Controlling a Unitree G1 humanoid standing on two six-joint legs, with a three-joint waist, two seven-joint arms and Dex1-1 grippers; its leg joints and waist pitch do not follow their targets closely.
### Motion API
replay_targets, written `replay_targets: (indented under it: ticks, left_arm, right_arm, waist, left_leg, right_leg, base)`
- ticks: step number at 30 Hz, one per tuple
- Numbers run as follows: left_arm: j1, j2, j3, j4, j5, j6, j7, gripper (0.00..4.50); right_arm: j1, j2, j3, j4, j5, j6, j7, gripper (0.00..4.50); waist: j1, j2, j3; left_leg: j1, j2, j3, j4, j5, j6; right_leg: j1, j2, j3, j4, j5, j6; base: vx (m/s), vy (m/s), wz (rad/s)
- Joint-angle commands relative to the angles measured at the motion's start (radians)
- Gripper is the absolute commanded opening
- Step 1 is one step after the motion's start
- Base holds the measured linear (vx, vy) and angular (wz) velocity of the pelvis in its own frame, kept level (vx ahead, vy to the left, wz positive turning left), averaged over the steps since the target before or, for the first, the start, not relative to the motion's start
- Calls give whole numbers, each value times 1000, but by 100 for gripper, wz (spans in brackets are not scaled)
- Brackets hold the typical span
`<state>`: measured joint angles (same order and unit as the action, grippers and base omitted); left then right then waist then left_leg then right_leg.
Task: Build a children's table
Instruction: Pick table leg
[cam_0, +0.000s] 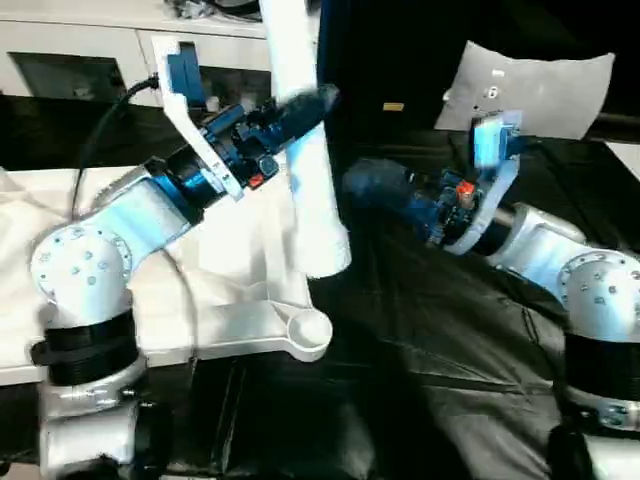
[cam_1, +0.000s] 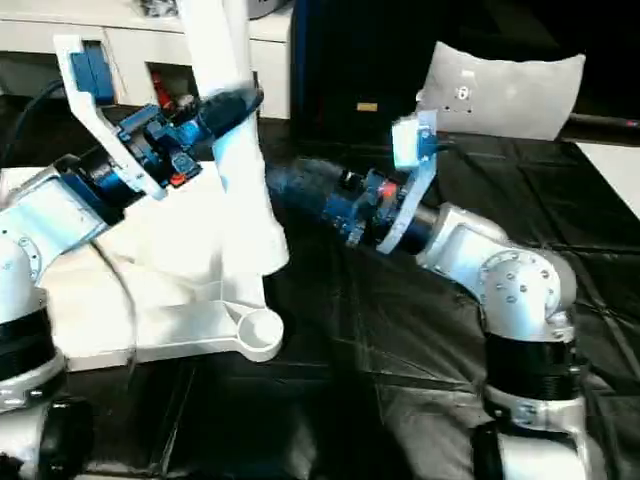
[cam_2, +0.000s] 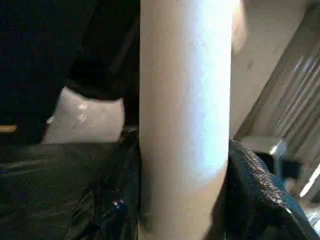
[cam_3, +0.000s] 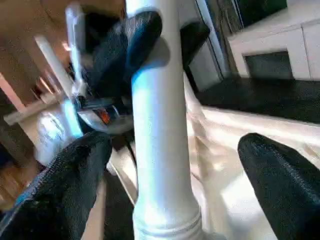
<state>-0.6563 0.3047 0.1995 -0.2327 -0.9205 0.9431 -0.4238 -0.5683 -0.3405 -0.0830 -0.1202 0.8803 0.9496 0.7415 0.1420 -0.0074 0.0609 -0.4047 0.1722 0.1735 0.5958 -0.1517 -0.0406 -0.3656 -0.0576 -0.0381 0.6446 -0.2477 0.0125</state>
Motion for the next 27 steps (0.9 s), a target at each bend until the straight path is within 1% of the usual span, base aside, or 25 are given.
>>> replay_targets:
  ticks: [1,2,3,4,5,7,9,10,11,12,13,15,16,17,20,21,22,23,25,27]
  left_arm:
    - [-2,21,-93,-53,69,-20,-36,186]
    - [-1,25,-109,-59,79,-22,-40,186]
    - [-1,26,-116,-61,83,-23,-42,186]
    - [-1,26,-116,-61,83,-23,-42,186]
    - [-2,26,-135,-67,90,-23,-38,186]
    - [-3,25,-156,-73,100,-26,-35,186]
    - [-10,26,-206,-79,131,-44,-37,186]
    - [-10,27,-211,-80,135,-47,-39,186]
    - [-11,24,-213,-81,137,-49,-40,186]
    - [-11,21,-218,-80,145,-56,-45,186]
    - [-12,20,-222,-81,152,-62,-50,186]
    - [-11,22,-232,-83,166,-74,-61,186]
    - [-11,22,-232,-83,166,-74,-61,186]
    - [-11,23,-234,-84,169,-76,-63,186]
    - [-7,27,-238,-88,174,-82,-65,186]
    - [-4,29,-241,-90,178,-88,-66,186]
    - [-3,30,-242,-90,179,-89,-66,186]
    - [-1,32,-245,-90,185,-94,-70,186]
    - [1,34,-245,-89,195,-99,-76,186]
    - [1,37,-247,-85,207,-103,-84,186]
  right_arm:
    - [-23,-41,99,-33,-104,-31,8,450]
    - [-23,-50,126,-34,-128,-39,9,450]
    - [-23,-54,138,-35,-139,-42,10,450]
    - [-23,-54,138,-35,-139,-42,10,450]
    - [-22,-59,174,-30,-168,-57,9,450]
    - [-24,-49,193,-14,-184,-71,0,450]
    - [-36,-12,211,22,-200,-82,-24,450]
    - [-37,-9,213,24,-202,-83,-24,450]
    - [-39,0,211,29,-200,-81,-30,450]
    - [-41,10,209,36,-200,-83,-31,450]
    - [-44,20,205,45,-197,-80,-36,450]
    - [-47,34,201,61,-196,-82,-34,422]
    - [-47,34,201,61,-196,-82,-34,422]
    - [-47,37,199,66,-194,-83,-32,412]
    - [-45,43,194,72,-183,-75,-21,385]
    - [-42,45,195,73,-181,-70,-15,377]
    - [-42,45,195,72,-182,-70,-14,361]
    - [-38,41,200,69,-181,-64,-7,361]
    - [-31,38,206,62,-179,-58,0,341]
    - [-27,38,204,58,-176,-53,3,316]
  waist:
    - [0,12,-66]
    - [0,12,-65]
    - [-1,10,-64]
    - [-1,10,-64]
    - [-2,10,-64]
    - [-4,9,-65]
    - [-5,7,-64]
    - [-7,8,-64]
    - [-6,4,-65]
    - [-6,6,-66]
    - [-6,4,-67]
    - [-5,6,-68]
    - [-5,6,-67]
    - [-4,7,-68]
    - [-4,5,-70]
    - [-3,7,-69]
    - [-4,7,-69]
    - [-4,6,-69]
    - [-3,5,-70]
    - [-3,5,-71]
  left_leg:
    - [40,55,-27,-79,-211,-111]
    - [40,56,-27,-80,-212,-119]
    - [39,55,-25,-79,-211,-122]
    - [38,53,-24,-78,-210,-119]
    - [37,54,-24,-78,-210,-116]
    - [36,53,-24,-77,-205,-112]
    - [36,52,-23,-76,-205,-102]
    - [36,52,-23,-76,-206,-100]
    - [37,53,-22,-76,-207,-98]
    - [36,53,-23,-76,-199,-96]
    - [37,53,-22,-75,-196,-95]
    - [36,53,-22,-74,-184,-92]
    - [36,53,-21,-74,-184,-91]
    - [37,53,-21,-74,-185,-93]
    - [36,53,-22,-74,-181,-93]
    - [35,53,-22,-74,-181,-93]
    - [36,53,-21,-74,-184,-92]
    - [36,53,-21,-74,-185,-93]
    - [35,52,-21,-73,-174,-91]
    - [36,52,-21,-73,-173,-90]
  right_leg:
    - [20,-78,41,-85,-94,-97]
    - [20,-79,42,-84,-92,-94]
    - [19,-79,43,-83,-87,-98]
    - [20,-80,44,-84,-83,-103]
    - [21,-80,44,-82,-72,-113]
    - [21,-78,43,-81,-57,-122]
    - [20,-79,43,-81,-58,-136]
    - [20,-79,43,-81,-62,-140]
    - [22,-79,43,-81,-66,-142]
    - [22,-78,44,-79,-54,-145]
    - [23,-78,43,-79,-51,-145]
    - [23,-79,43,-77,-36,-148]
    - [22,-78,43,-78,-34,-148]
    - [22,-78,43,-77,-33,-147]
    - [24,-78,42,-75,-23,-147]
    - [24,-79,43,-76,-23,-146]
    - [24,-78,42,-76,-26,-146]
    - [24,-78,42,-76,-27,-145]
    - [26,-78,42,-74,-18,-144]
    - [25,-78,42,-74,-21,-144]
  base:
    - [0,0,0]
    - [0,0,0]
    - [0,0,0]
    - [0,0,0]
    - [0,0,0]
    - [0,0,0]
    - [0,0,0]
    - [0,0,0]
    - [0,0,0]
    - [0,0,0]
    - [0,0,0]
    - [0,0,0]
    - [0,0,0]
    - [0,0,0]
    - [0,0,0]
    - [0,0,0]
    - [0,0,0]
    - [0,0,0]
    - [0,0,0]
    - [0,0,0]
